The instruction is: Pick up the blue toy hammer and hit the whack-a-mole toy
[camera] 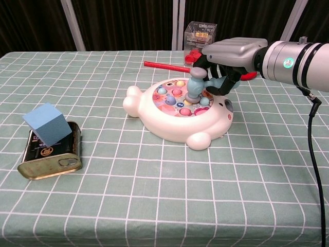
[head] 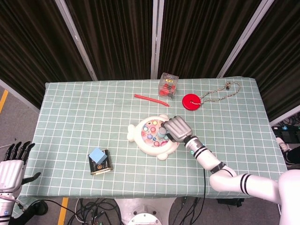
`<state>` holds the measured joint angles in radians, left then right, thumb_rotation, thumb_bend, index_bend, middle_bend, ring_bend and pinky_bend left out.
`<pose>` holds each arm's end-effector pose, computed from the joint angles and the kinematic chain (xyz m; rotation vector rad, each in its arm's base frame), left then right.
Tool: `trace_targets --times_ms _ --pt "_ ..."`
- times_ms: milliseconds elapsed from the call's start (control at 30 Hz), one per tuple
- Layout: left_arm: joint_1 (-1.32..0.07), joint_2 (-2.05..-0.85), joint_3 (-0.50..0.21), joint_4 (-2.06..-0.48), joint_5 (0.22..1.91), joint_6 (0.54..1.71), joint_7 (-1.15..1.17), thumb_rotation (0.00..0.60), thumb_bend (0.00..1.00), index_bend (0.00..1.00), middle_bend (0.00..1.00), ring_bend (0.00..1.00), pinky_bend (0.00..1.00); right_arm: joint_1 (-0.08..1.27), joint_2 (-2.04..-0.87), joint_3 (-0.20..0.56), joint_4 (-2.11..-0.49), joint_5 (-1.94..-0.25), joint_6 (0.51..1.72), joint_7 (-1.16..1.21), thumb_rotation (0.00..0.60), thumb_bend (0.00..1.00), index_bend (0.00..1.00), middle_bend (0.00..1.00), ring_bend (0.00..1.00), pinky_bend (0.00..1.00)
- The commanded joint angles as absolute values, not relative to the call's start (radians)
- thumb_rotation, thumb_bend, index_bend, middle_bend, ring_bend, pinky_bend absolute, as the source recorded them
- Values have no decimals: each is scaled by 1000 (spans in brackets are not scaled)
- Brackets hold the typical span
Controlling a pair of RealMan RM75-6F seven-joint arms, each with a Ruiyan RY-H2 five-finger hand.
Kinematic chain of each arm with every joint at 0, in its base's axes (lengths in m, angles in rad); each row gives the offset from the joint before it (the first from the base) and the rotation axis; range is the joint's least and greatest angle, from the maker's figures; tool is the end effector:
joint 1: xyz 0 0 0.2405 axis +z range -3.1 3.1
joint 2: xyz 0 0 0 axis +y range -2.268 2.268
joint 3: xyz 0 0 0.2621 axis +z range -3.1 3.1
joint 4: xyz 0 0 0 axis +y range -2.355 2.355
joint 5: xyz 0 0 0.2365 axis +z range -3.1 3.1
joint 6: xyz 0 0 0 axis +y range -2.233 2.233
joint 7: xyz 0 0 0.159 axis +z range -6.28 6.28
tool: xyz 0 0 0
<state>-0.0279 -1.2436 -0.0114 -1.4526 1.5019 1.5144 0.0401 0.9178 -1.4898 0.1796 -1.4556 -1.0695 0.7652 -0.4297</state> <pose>-0.3586 0.1712 0.1097 -1.3797 -0.8864 -0.8010 -0.1066 -0.3966 -0.0497 2.1024 -0.7574 0.8021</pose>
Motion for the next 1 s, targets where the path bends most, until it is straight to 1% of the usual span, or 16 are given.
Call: trace_targets --times_ms 33,167,300,633,833,1000 --pt "-25 -1242 -12 -1454 1504 1521 42 600 58 114 78 0 0 910 -1474 186 -1479 -1085 795 -414 600 778 617 607 457 574" --pt "-24 -1240 -10 -1460 1509 1525 47 600 58 114 78 0 0 888 -1432 182 -1522 -1107 833 -396 600 778 617 607 457 574" --pt "-27 -1239 -10 -1466 1513 1525 53 600 58 114 78 0 0 873 -1410 159 -1535 -1108 836 -398 600 777 617 607 457 574" --pt "-25 -1236 -10 -1476 1511 1525 63 600 58 114 78 0 0 880 -1444 128 -1482 -1091 799 -398 600 776 618 607 457 575" --pt "-23 -1233 -10 -1482 1515 1530 67 600 58 114 78 0 0 844 -1408 147 -1520 -1133 870 -331 600 776 617 607 457 576" --pt "-23 -1231 -10 -1485 1520 1534 68 600 58 114 78 0 0 798 -1361 134 -1512 -1119 891 -295 600 774 617 607 457 576"
